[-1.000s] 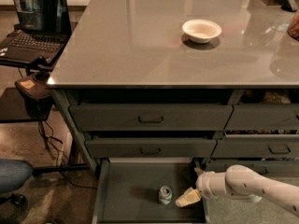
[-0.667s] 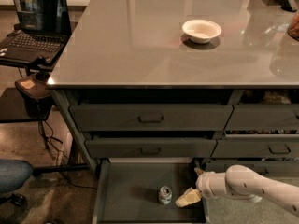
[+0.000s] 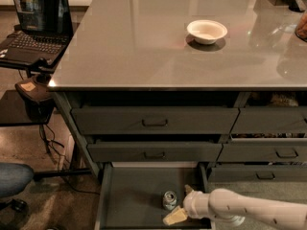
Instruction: Pick 7up can from bottom drawer and place on counter
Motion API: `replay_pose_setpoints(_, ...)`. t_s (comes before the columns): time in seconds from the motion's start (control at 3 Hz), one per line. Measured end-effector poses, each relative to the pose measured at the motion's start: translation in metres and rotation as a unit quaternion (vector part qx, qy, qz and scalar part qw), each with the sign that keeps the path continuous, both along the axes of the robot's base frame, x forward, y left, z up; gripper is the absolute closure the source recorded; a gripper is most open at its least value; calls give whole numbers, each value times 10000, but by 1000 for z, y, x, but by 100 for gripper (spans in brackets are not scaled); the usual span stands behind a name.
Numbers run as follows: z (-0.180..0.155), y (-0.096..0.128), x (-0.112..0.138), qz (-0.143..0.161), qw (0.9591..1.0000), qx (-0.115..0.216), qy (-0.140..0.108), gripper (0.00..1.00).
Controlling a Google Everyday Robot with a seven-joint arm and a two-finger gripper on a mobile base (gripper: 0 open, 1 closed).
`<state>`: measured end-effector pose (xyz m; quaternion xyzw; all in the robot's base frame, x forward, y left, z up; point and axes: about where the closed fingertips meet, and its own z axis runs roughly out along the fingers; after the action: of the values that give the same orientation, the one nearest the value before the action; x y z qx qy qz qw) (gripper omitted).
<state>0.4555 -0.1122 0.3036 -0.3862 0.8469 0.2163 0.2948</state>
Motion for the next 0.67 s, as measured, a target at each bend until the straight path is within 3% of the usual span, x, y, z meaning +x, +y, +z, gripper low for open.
replay_pose_setpoints(0.67, -27, -3, 24, -507, 9980, -251, -291, 0)
